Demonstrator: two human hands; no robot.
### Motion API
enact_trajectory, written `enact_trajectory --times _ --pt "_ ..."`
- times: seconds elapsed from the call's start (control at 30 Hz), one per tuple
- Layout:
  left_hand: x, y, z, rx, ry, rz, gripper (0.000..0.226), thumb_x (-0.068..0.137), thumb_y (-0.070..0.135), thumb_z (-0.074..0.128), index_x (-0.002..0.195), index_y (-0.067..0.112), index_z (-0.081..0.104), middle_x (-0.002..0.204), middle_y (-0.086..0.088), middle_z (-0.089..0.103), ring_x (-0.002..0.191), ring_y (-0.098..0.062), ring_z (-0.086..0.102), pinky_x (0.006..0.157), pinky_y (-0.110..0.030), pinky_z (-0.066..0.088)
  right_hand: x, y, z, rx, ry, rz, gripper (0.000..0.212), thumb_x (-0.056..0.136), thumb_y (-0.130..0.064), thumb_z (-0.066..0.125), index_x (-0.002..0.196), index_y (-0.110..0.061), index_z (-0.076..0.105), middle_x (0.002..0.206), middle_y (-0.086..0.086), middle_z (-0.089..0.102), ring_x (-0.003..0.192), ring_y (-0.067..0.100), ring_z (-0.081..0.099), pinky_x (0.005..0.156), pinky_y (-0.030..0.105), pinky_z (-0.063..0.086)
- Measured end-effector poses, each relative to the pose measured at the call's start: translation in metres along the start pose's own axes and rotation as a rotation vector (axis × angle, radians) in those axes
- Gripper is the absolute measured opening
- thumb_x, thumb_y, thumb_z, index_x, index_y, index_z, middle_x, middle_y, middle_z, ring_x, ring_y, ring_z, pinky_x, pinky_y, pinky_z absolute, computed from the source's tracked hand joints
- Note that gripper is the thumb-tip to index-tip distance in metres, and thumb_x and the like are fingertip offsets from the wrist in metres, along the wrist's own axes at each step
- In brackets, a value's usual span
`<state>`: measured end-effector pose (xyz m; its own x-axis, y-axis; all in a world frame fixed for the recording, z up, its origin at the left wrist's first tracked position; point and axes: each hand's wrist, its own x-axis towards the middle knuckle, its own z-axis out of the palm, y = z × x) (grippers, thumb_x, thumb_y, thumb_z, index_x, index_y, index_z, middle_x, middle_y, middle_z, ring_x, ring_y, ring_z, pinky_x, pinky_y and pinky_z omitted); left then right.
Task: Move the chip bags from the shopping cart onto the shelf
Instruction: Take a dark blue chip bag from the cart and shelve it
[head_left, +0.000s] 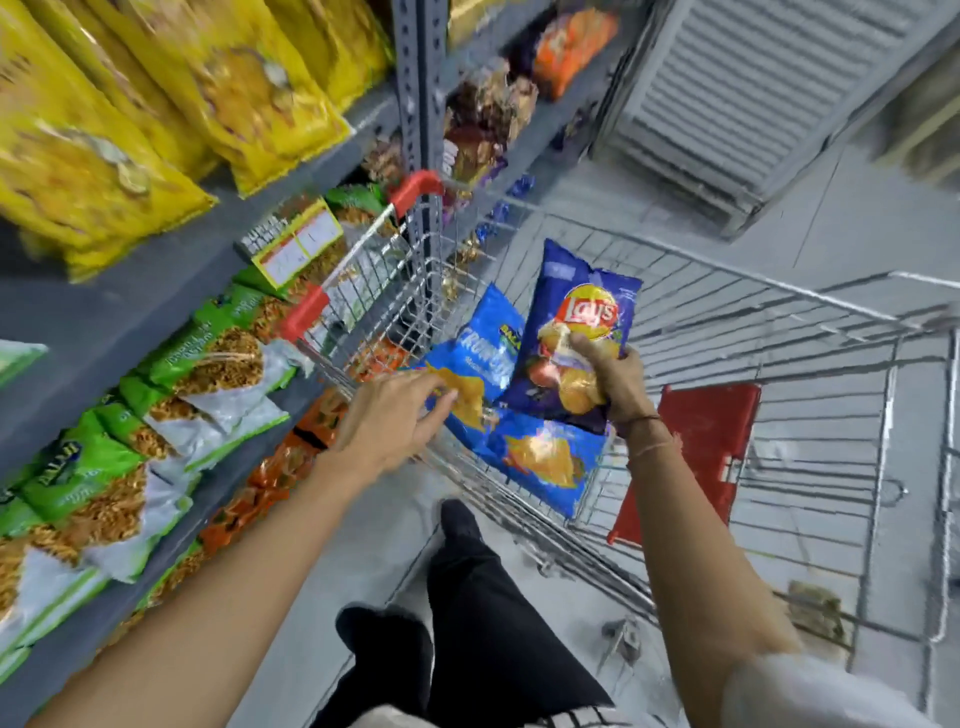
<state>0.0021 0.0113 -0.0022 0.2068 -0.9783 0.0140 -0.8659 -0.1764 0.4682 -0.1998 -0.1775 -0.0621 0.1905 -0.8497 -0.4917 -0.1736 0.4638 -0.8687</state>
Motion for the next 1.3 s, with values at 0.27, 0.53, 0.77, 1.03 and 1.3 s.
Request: enact_trajectory --times 0.27,0.53,0.77,1.03,1.3 --pt "0.002 0.014 -0.175 0.029 0.481 0.048 0.029 0.09 0.026 0.054 0.112 0.008 0.062 0.114 -0.012 0.067 0.109 -0.027 0.058 0.092 -0.029 0.037 -0.08 -0.184 0.075 0.213 -0.163 -0.397 0.021 0.072 -0.02 0.08 0.09 -0.012 0.072 0.072 -0.011 0.078 0.07 0.006 0.073 0.061 0.023 0.058" --pt "-0.073 0.045 -0.355 0.363 0.996 0.075 0.028 0.088 0.024 0.053 0.108 0.007 0.063 0.112 -0.013 0.067 0.109 -0.023 0.055 0.098 -0.027 0.036 -0.204 -0.339 0.154 0.323 -0.43 -0.752 0.027 0.064 -0.03 0.084 0.086 -0.017 0.073 0.08 -0.01 0.079 0.082 0.009 0.073 0.07 0.027 0.06" --pt "-0.178 0.03 -0.441 0.607 1.184 -0.181 0.034 0.086 0.025 0.051 0.111 0.004 0.061 0.115 -0.017 0.064 0.109 -0.034 0.057 0.1 -0.038 0.039 -0.315 -0.41 0.246 0.416 -0.671 -0.892 0.028 0.068 -0.024 0.083 0.087 -0.018 0.064 0.064 -0.021 0.074 0.067 -0.003 0.071 0.056 0.017 0.055" --pt "-0.291 0.003 -0.472 0.766 1.28 -0.475 0.035 0.084 0.027 0.048 0.109 0.005 0.061 0.111 -0.014 0.066 0.106 -0.031 0.058 0.092 -0.032 0.039 -0.429 -0.409 0.367 0.373 -1.012 -0.927 0.038 0.054 -0.03 0.089 0.085 -0.016 0.071 0.075 -0.01 0.078 0.077 0.009 0.074 0.069 0.031 0.059" --pt "-0.354 -0.024 -0.455 0.714 1.132 -0.789 0.034 0.086 0.029 0.058 0.115 0.009 0.059 0.116 -0.009 0.064 0.113 -0.027 0.054 0.091 -0.042 0.046 -0.522 -0.355 0.47 0.188 -1.103 -0.95 0.055 0.051 -0.042 0.089 0.094 -0.015 0.069 0.094 0.001 0.075 0.092 0.02 0.07 0.087 0.041 0.057"
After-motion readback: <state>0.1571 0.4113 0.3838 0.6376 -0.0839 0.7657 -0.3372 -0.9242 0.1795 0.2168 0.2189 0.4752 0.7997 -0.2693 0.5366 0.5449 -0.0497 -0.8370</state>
